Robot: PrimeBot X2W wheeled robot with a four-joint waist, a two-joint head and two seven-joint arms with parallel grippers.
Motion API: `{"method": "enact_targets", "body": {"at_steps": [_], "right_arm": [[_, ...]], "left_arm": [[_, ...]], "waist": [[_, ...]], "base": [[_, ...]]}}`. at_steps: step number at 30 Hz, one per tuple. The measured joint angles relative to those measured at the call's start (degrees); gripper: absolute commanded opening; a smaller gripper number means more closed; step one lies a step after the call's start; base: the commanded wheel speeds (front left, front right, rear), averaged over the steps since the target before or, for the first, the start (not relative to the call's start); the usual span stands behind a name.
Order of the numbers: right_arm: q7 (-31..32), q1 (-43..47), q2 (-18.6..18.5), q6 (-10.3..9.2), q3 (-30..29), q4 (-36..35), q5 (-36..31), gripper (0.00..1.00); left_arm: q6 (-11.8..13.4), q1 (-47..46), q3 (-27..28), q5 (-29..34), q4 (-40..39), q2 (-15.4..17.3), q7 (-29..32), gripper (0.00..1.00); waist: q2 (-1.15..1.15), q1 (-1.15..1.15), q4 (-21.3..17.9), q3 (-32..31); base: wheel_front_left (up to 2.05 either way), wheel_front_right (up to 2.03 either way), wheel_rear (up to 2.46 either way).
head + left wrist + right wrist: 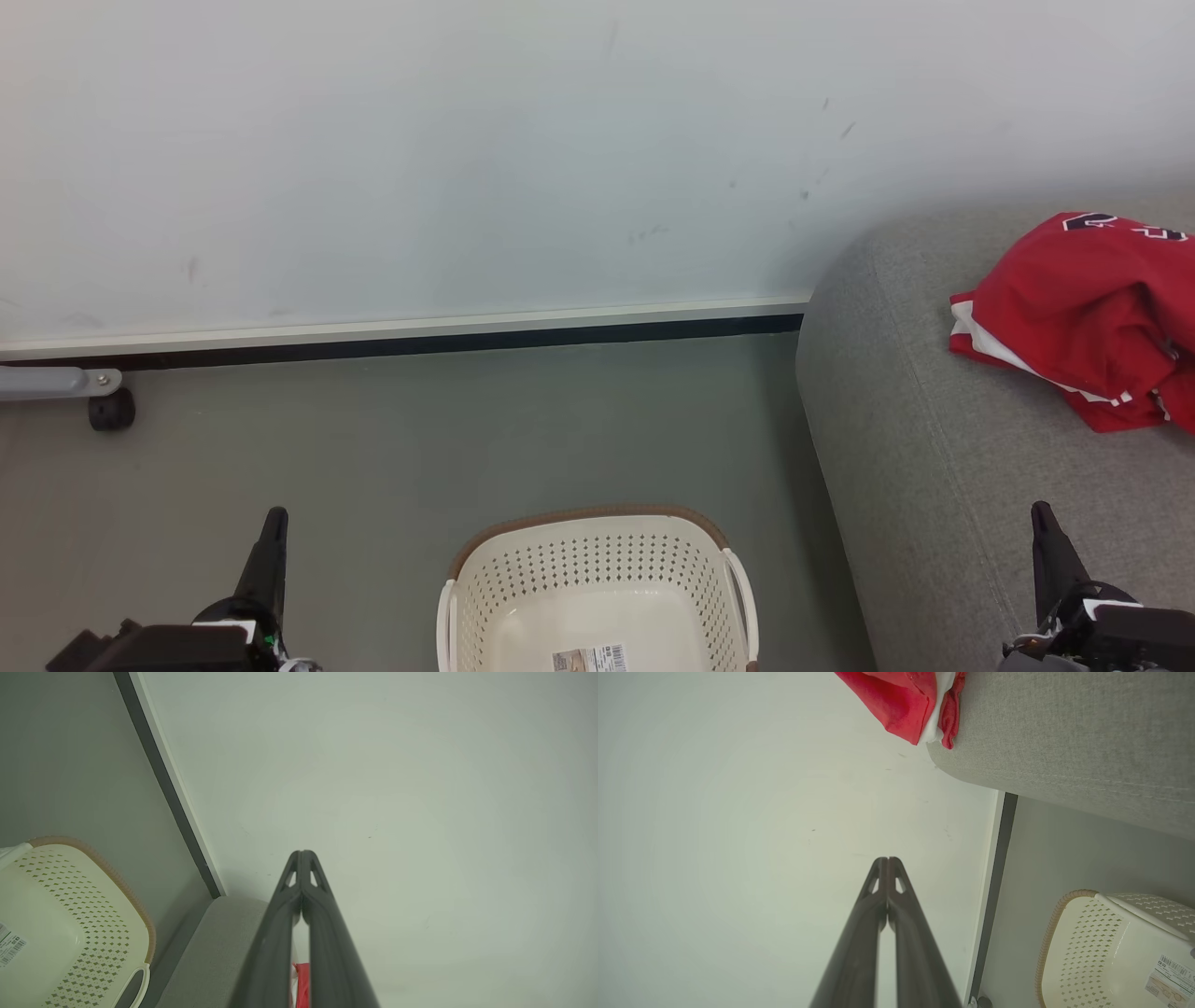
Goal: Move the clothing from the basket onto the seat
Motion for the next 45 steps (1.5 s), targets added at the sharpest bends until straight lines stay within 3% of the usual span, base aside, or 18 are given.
{"method": "enact_targets", "body": {"at_steps": [45], "right_arm": [[0.0, 0.0, 0.0, 0.0, 0.0, 0.0, 0.0, 0.0]], "left_arm": [[0.0, 0.0, 0.0, 0.0, 0.0, 0.0, 0.0, 0.0]], "waist": [[0.0, 0.0, 0.0, 0.0]], "base": [[0.0, 0.0, 0.0]]}}
